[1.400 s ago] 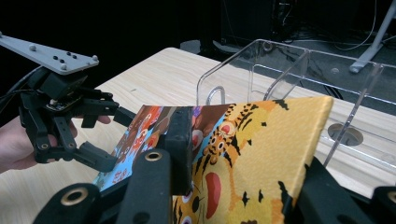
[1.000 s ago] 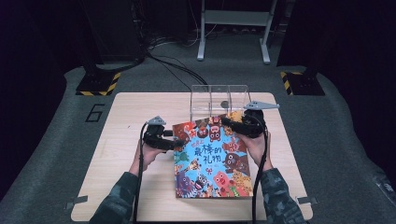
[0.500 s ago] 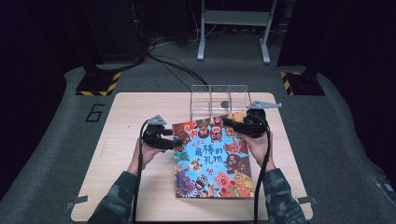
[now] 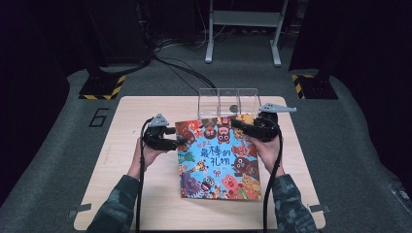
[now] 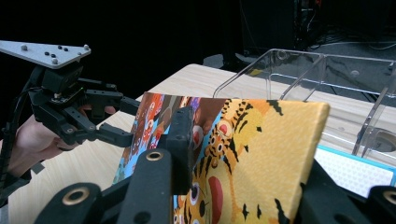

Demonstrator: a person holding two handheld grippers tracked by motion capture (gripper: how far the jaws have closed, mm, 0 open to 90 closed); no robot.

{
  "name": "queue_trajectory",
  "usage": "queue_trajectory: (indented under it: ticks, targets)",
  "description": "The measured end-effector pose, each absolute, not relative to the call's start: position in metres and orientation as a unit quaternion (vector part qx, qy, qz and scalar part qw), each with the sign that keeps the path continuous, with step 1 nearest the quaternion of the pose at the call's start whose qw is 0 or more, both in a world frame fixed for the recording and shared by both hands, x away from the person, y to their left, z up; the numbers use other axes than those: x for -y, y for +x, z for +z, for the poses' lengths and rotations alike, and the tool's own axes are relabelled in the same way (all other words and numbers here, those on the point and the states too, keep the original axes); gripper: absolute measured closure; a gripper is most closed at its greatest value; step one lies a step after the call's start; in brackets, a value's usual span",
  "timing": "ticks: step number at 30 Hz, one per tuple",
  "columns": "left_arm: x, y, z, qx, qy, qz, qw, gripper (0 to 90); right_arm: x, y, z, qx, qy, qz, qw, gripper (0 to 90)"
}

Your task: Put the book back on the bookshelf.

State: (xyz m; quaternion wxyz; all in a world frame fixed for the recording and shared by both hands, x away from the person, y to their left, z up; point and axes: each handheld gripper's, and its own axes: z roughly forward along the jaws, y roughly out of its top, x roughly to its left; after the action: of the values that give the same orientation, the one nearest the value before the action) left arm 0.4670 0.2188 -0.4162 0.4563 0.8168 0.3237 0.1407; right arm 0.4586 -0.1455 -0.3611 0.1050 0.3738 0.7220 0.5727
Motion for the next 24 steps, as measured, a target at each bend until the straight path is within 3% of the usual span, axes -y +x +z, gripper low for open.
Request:
queue_trajectory:
  ticks: [12,14,18,24]
  targets:
    - [-0.222,0.466,-0.413,-0.322,0.817,0.143,0.457,42.9,0.149,0.461,-0.363,-0.723,0.379,0.57,0.092,66.3]
    - [-0.223,0.465,-0.411,-0.319,0.815,0.146,0.46,44.5,0.147,0.462,-0.362,-0.739,0.38,0.548,0.091,59.8]
    - [-0.222,0.463,-0.408,-0.314,0.816,0.155,0.461,45.7,0.151,0.46,-0.363,-0.736,0.383,0.551,0.084,60.5]
    - [-0.222,0.461,-0.406,-0.307,0.818,0.16,0.459,47.7,0.156,0.465,-0.364,-0.745,0.396,0.535,0.051,59.6]
